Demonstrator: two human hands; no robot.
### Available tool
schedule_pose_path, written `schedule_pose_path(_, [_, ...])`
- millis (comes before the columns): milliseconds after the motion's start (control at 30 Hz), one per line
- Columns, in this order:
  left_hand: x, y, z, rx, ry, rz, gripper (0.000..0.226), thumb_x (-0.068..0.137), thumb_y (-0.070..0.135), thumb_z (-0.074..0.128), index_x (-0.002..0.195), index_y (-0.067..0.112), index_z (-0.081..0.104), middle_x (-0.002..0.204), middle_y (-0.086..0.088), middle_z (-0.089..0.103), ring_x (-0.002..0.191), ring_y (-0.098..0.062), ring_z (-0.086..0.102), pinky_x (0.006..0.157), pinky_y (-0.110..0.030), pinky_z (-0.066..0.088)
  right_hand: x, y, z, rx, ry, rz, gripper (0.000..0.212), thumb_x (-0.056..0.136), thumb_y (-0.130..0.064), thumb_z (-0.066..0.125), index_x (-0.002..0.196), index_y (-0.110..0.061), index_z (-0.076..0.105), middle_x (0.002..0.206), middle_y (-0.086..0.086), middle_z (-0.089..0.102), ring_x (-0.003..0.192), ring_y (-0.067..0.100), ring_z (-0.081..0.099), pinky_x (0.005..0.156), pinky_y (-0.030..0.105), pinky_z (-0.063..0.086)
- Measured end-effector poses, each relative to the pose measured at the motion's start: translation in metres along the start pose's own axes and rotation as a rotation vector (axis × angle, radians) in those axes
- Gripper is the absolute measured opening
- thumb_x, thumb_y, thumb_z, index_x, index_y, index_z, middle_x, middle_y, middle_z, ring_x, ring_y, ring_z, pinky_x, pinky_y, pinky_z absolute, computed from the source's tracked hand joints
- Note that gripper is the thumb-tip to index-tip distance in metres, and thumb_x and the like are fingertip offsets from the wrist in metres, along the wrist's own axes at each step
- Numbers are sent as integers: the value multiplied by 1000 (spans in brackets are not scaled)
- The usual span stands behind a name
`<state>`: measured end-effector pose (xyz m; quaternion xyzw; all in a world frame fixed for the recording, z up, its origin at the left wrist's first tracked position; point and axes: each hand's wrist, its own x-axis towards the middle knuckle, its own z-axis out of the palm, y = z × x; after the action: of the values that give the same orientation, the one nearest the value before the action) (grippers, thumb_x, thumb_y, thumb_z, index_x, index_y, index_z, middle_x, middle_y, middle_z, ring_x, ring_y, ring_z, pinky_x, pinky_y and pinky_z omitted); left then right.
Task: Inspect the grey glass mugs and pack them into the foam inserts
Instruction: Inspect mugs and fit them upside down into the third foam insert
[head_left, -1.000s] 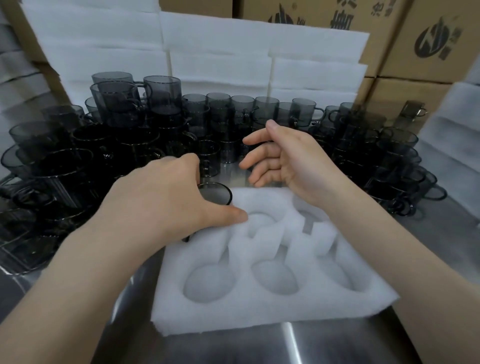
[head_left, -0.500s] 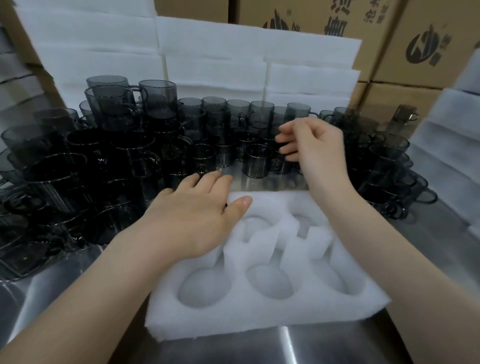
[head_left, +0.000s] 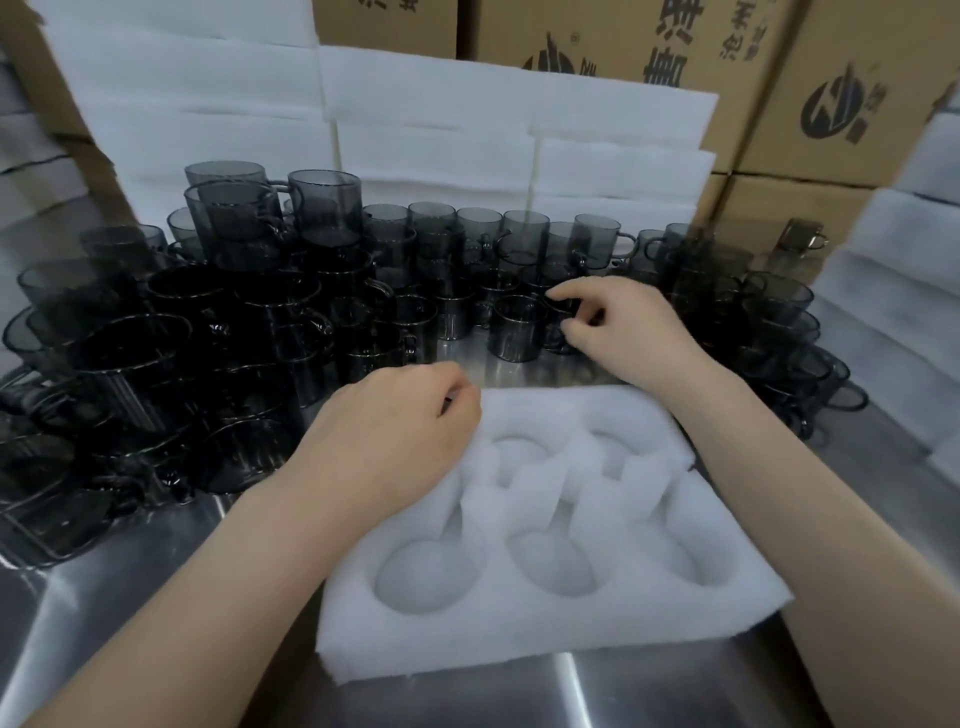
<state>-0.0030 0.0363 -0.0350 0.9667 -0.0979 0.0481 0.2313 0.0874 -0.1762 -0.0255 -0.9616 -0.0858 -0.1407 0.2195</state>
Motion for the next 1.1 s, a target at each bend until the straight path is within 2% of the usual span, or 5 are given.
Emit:
schedule_pose_path(133, [1, 0, 0, -7, 27, -6, 30, 96, 38, 37, 85, 21, 59, 74, 5, 61, 73, -16, 58, 56, -29, 37, 8, -10, 6, -146, -229, -17, 41, 92, -32, 60, 132, -35, 56, 108, -4, 66, 113, 21, 55, 103, 41, 37])
schedule_pose_path(367, [2, 1, 0, -28, 60, 29, 23, 96, 38, 42, 102, 29, 62, 87, 11, 66, 88, -13, 60, 78, -34, 40, 7, -4, 7, -50, -82, -125, 5, 83, -21, 73, 82, -26, 72, 73, -10, 57, 74, 7, 57, 77, 31, 48])
schedule_pose_path(567, [8, -5, -1, -231, 150, 78, 77, 81, 60, 56, 148, 31, 31, 140, 8, 47, 110, -18, 58, 97, -42, 47, -9, -35, -17, 524, 72, -133, 25, 79, -14, 78, 65, -33, 70, 72, -15, 66, 63, 8, 65, 68, 25, 56])
schedule_pose_path(800, [16, -1, -4, -518, 234, 126, 104, 64, 53, 83, 149, 33, 26, 138, 13, 44, 102, -5, 60, 84, -18, 50, -33, -55, -7, 888, -84, -173, 15, 80, -8, 77, 70, -19, 71, 78, -9, 70, 69, 17, 63, 68, 24, 54])
schedule_pose_path(1100, [22, -4, -2, -553, 269, 126, 81, 58, 42, 82, 133, 33, 55, 116, 4, 61, 102, -16, 62, 97, -41, 50, -35, -48, 5, 895, -158, -249, 48, 70, -18, 80, 109, -31, 56, 109, 7, 57, 59, 17, 64, 58, 31, 55])
